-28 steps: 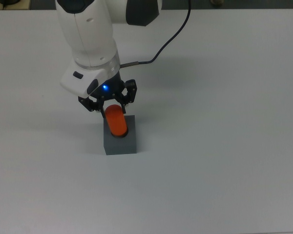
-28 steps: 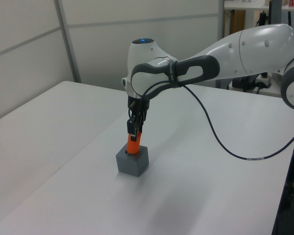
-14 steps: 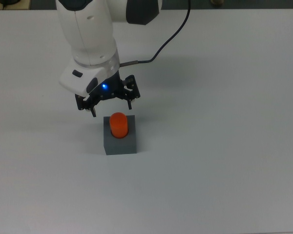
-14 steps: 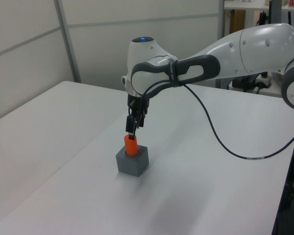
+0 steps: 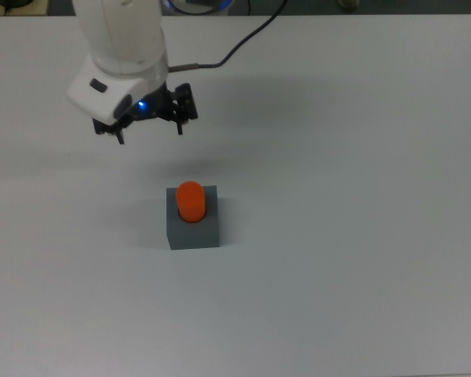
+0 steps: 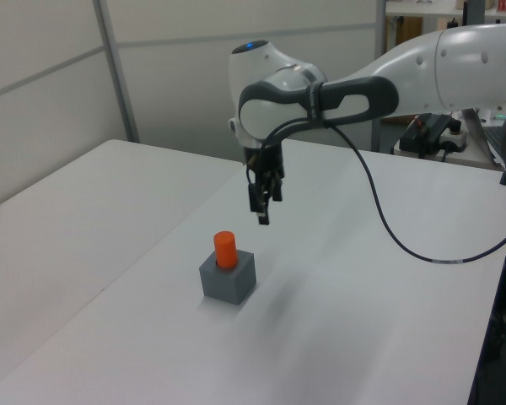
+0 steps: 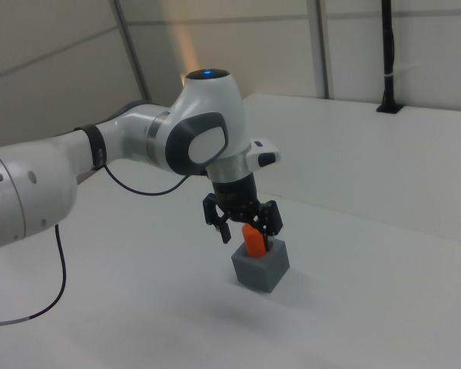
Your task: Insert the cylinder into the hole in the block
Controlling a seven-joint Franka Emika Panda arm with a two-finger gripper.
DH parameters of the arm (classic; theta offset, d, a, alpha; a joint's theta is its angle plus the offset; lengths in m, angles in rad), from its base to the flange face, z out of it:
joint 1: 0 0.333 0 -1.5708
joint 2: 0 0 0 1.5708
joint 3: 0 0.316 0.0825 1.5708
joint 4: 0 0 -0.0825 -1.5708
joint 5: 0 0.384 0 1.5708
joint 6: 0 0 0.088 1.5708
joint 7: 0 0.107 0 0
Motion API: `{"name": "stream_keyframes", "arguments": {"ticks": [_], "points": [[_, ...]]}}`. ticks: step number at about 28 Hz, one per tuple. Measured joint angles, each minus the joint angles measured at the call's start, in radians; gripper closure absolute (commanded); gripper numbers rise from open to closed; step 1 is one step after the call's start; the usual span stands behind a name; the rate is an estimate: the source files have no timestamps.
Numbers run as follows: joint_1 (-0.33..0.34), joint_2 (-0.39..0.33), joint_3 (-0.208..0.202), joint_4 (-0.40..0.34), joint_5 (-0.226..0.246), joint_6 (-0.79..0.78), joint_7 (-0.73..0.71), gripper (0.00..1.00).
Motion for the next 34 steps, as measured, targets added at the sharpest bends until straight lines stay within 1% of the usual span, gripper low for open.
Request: {"name": "stream_keyframes", "arguments": {"ticks": [4, 8, 22, 34], "points": [[-0.001, -0.01, -0.04, 0.01, -0.001, -0.025, 0.0, 0.0], [-0.004, -0.01, -0.057, 0.011, -0.001, -0.025, 0.0, 0.0], [-0.028, -0.009, -0.061, 0.011, -0.001, -0.025, 0.0, 0.0], [-0.027, -0.007, -0.057, 0.011, -0.001, -0.025, 0.0, 0.0]]}}
